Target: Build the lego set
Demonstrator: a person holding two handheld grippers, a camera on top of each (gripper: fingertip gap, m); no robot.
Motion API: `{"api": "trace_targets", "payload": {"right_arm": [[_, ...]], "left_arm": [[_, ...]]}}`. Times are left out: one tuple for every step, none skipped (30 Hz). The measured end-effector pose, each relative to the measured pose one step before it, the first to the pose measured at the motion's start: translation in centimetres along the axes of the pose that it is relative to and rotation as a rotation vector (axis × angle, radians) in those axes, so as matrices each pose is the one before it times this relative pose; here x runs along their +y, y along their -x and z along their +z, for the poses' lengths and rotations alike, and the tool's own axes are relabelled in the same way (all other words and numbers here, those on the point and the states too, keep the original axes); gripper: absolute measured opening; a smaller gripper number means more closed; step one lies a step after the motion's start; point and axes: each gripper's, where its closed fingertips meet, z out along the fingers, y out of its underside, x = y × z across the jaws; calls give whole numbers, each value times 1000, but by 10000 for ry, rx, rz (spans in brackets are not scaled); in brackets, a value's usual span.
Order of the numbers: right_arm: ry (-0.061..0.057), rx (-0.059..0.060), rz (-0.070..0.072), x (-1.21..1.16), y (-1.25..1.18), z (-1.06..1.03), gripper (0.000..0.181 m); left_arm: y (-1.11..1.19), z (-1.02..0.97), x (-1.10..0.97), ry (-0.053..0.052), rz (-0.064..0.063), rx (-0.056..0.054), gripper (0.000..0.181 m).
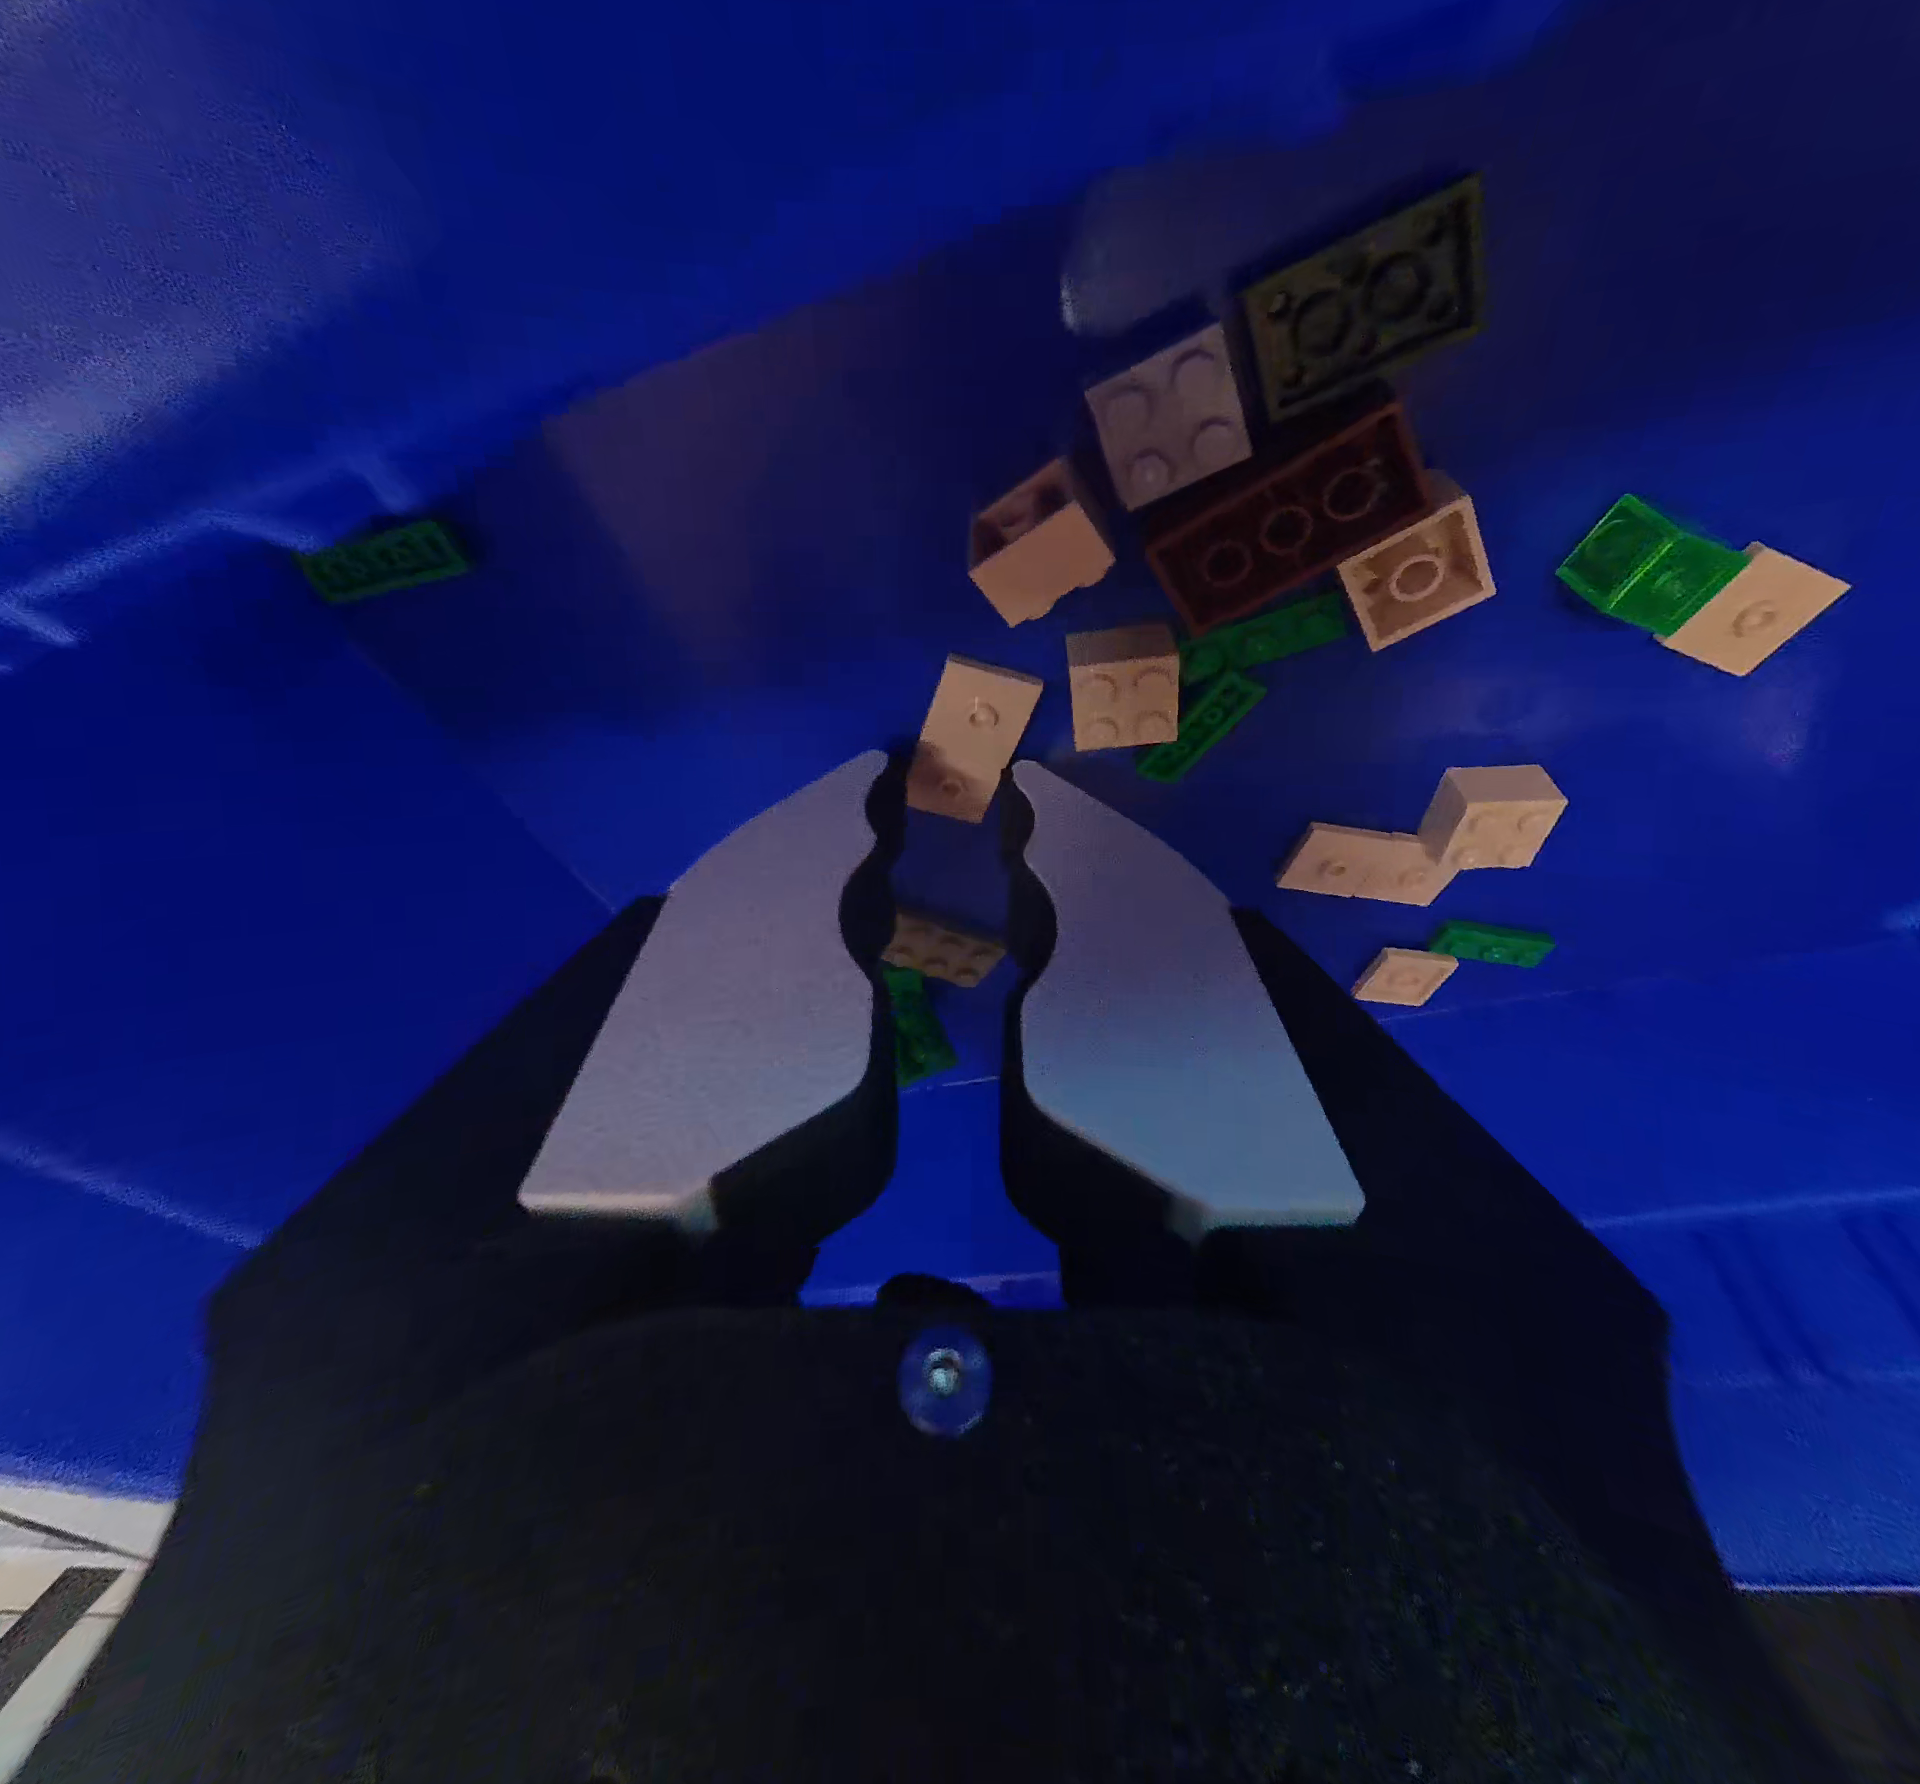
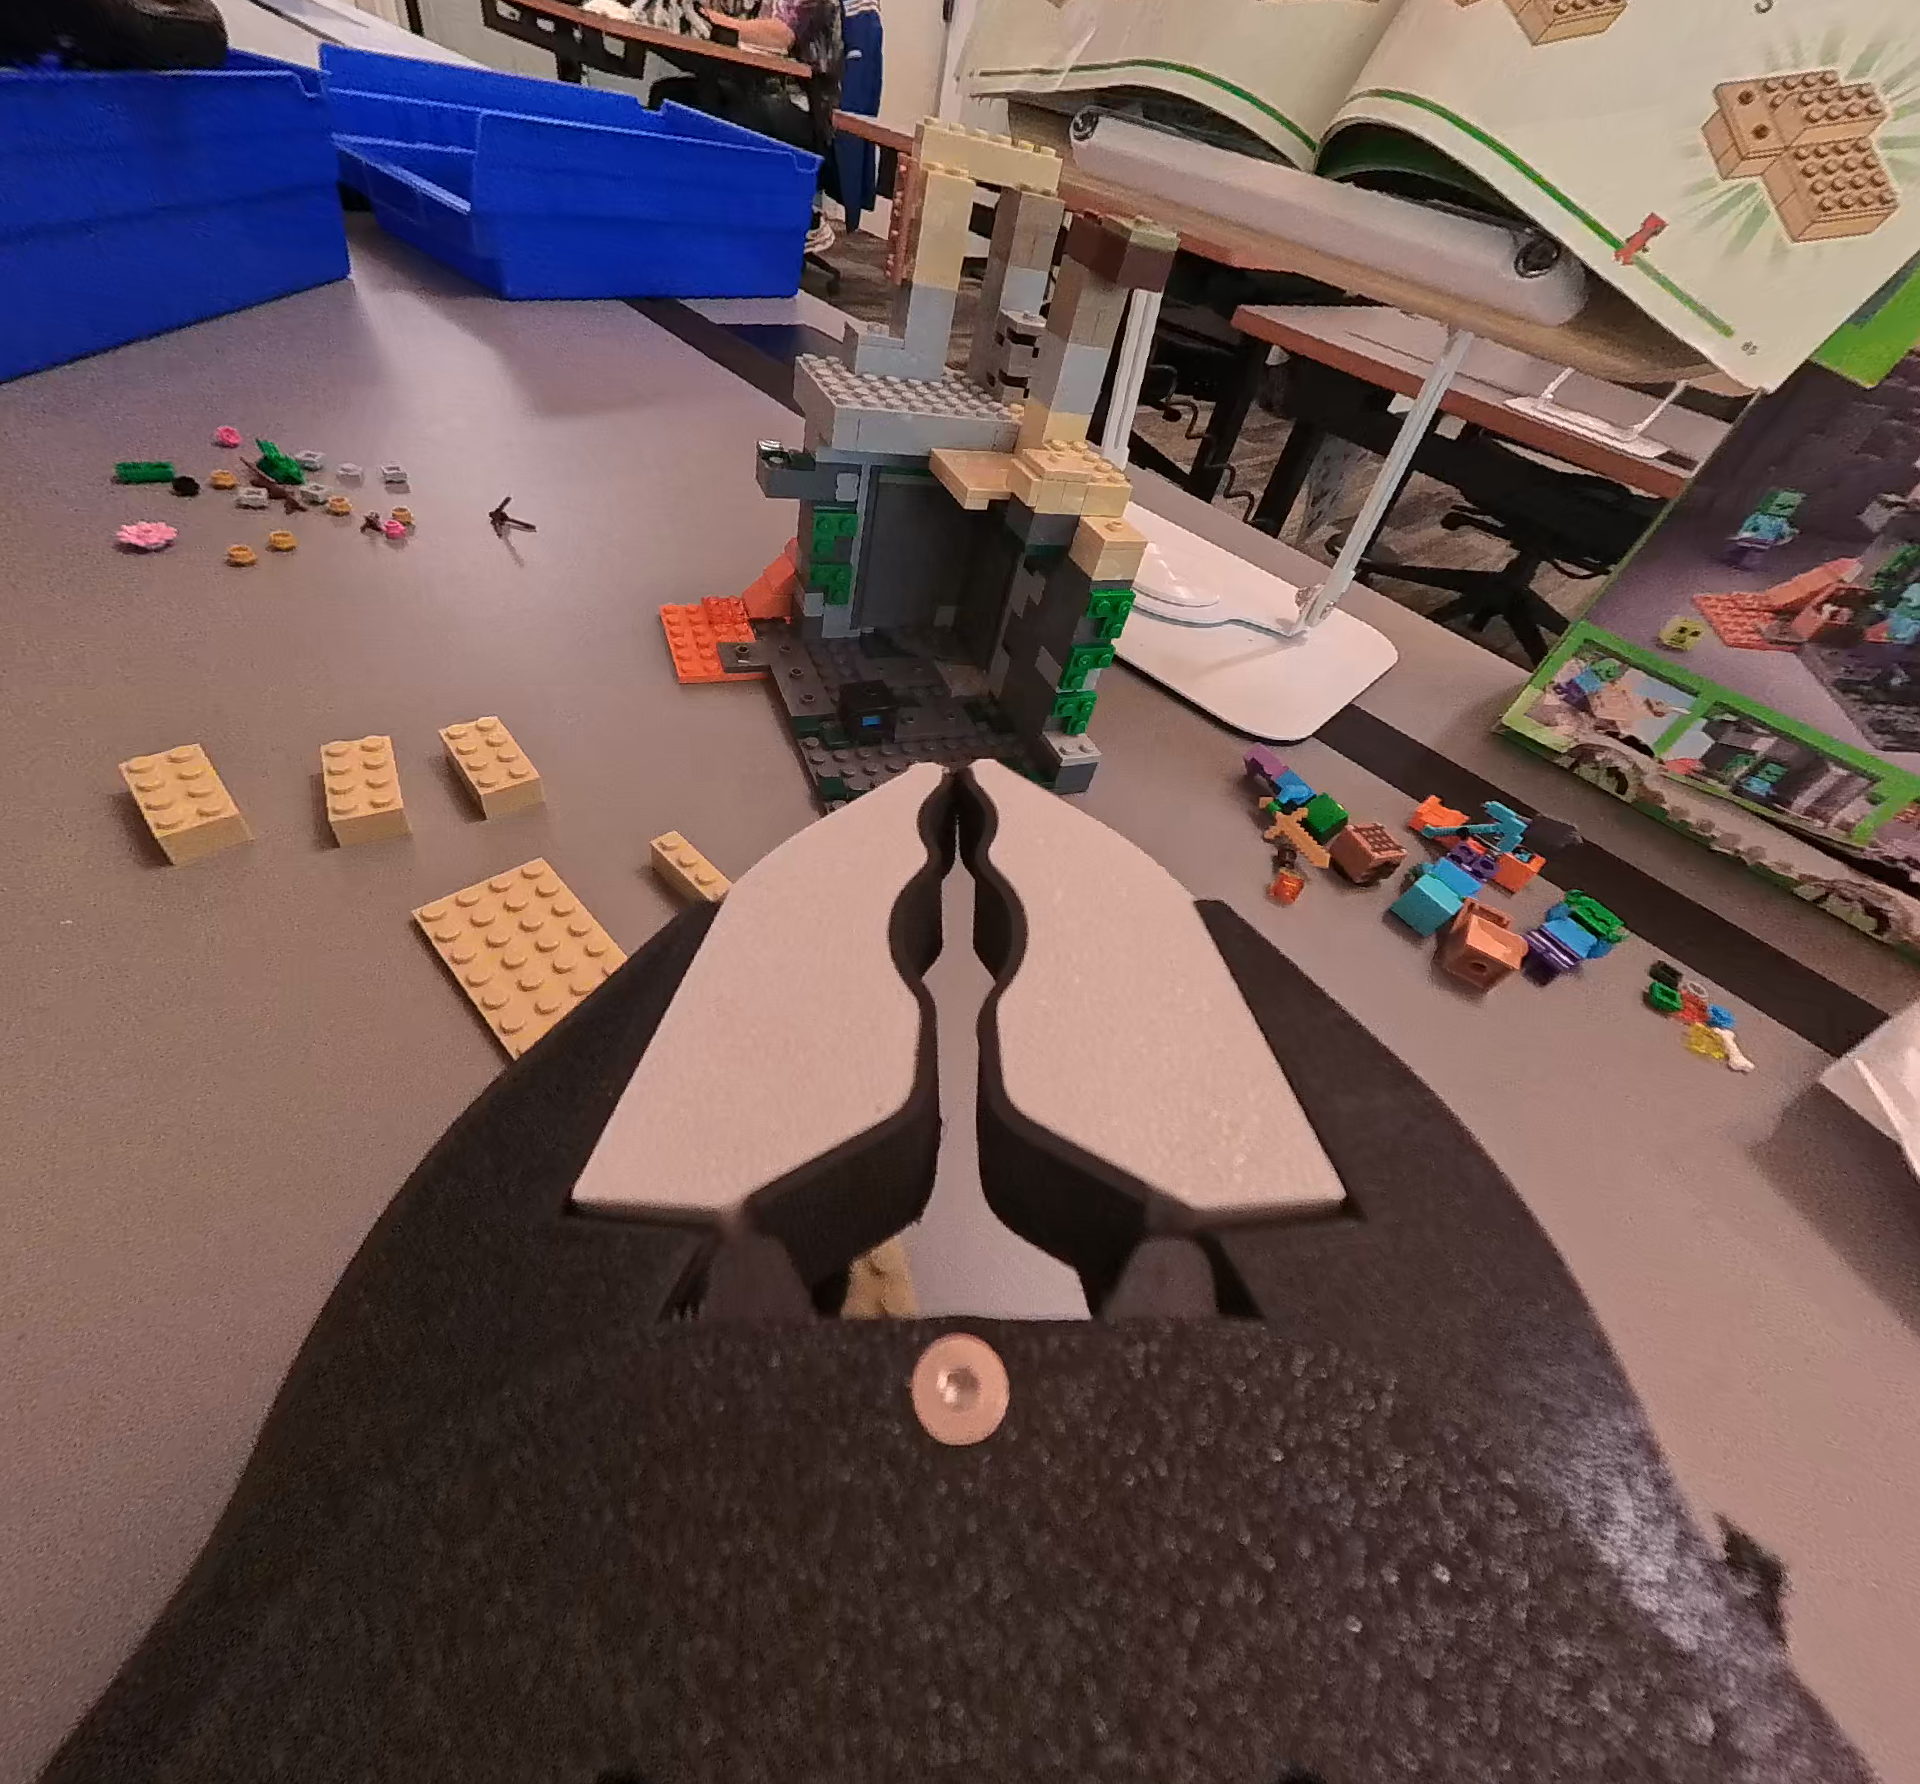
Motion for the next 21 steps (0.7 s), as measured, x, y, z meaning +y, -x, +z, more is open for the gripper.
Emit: {"api": "trace_targets", "payload": {"right_arm": [[-20, 26, -2, -73, -83, -80, 0], [-28, 27, 7, -86, -97, -100, 0], [-36, 28, 13, -83, -114, -88, 0], [-36, 21, 24, -63, -109, -73, 0], [-27, 6, 35, -26, -89, -41, 0], [-27, -7, 37, -13, -49, -14, 0], [-25, -16, 31, 11, -12, 6, 0], [-14, -25, 12, 12, 30, 26, 0], [-10, -28, -18, 8, 71, 17, 0], [-16, -25, -34, -21, 68, 7, 0], [-25, -23, -27, -56, 55, -20, 0], [-37, -23, -10, -72, 34, -39, 0], [-41, -12, 2, -82, 9, -48, 0], [-48, -5, 5, -93, -14, -82, 0], [-53, -6, 8, -108, -27, -81, 0], [-55, -5, 10, -117, -31, -103, 0], [-60, -3, 13, -124, -39, -93, 0], [-61, -12, 16, -117, -15, -97, 0], [-59, -22, 11, -117, 0, -91, 0], [-57, -19, 2, -119, 12, -95, 0], [-69, -21, -7, -156, 23, -114, 0]], "left_arm": [[-16, -28, 18, -30, -92, -22, 16], [14, -47, 47, -37, -129, -74, 16], [-75, -56, -54, -127, -113, -77, 16], [-211, -57, -110, -199, -71, -43, 16], [-104, -93, 84, -88, -35, -140, 16], [-61, -177, 220, -34, -35, -154, 16], [-163, -262, 206, -77, -82, -66, 16], [-146, -365, 255, -57, -112, -61, 16], [-80, -496, 303, -24, -74, -122, 16], [-78, -598, 222, -62, -64, -120, 16], [-101, -708, 123, -107, -77, -111, 16], [-103, -803, -14, -144, -55, -125, 16], [-139, -891, -114, -131, -7, -134, 16], [-129, -985, -315, -181, 31, -169, 16], [-172, -1081, -545, -228, 54, -168, 16], [-276, -1130, -782, -255, 95, -135, 16], [-309, -1142, -995, -248, 175, -158, 16], [-313, -1088, -1099, -197, 244, -169, 16], [-321, -1026, -1230, -182, 262, -147, 17], [-329, -954, -1383, -195, 276, -133, 16], [-410, -879, -1579, -231, 307, -81, 16]]}}
